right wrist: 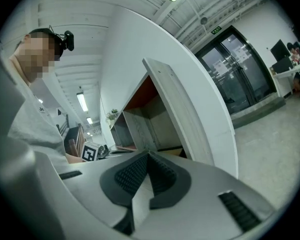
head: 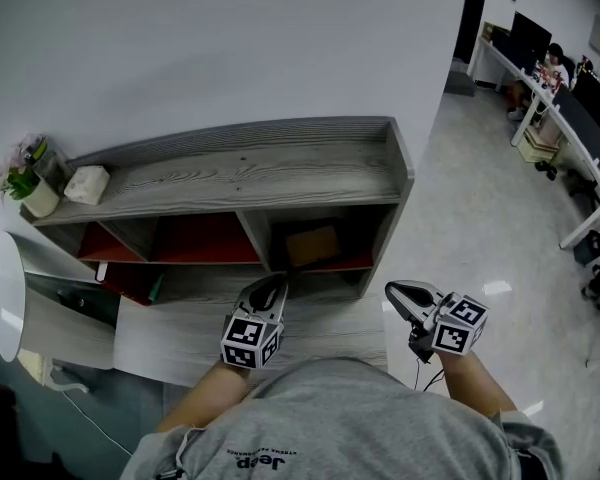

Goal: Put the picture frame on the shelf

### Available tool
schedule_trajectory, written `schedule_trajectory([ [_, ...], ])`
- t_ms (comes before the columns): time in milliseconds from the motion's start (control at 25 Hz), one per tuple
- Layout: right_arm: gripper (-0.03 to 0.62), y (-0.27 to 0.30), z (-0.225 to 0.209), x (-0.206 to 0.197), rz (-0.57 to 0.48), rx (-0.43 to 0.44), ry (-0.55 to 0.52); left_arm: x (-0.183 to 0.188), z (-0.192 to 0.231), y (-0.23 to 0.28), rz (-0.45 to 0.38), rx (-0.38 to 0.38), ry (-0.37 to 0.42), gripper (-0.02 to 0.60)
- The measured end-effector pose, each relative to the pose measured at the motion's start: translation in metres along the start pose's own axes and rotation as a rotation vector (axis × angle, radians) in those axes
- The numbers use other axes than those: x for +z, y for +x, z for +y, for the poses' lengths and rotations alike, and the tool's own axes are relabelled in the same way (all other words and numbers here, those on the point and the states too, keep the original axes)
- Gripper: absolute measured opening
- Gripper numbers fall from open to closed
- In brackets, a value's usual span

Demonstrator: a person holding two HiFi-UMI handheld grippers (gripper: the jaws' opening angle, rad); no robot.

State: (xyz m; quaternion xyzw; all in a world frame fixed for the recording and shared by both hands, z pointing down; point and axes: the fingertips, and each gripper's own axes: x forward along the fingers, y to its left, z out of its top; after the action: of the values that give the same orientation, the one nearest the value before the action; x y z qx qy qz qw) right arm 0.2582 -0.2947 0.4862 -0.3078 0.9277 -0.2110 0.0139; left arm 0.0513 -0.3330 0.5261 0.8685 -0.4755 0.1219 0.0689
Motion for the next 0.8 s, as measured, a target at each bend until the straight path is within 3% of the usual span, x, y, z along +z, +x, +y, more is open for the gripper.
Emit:
schedule_trajectory([
  [80,0.017,0.005,-0.001,0.000,0.008,-0.011,-0.019,0.000,-0.001,-0.005,-0.018,-0.016,-0.011,0.035],
  [480,0.017,0.027,0.010,-0.007,0.038,-0.042,-0.073,0.011,-0.003,-0.034,-0.124,-0.092,-0.059,0.029],
  [800,0.017,0.070,0.059,-0.018,0.039,-0.020,-0.102,0.015,0.038,-0.085,-0.192,-0.126,-0.068,0.029],
])
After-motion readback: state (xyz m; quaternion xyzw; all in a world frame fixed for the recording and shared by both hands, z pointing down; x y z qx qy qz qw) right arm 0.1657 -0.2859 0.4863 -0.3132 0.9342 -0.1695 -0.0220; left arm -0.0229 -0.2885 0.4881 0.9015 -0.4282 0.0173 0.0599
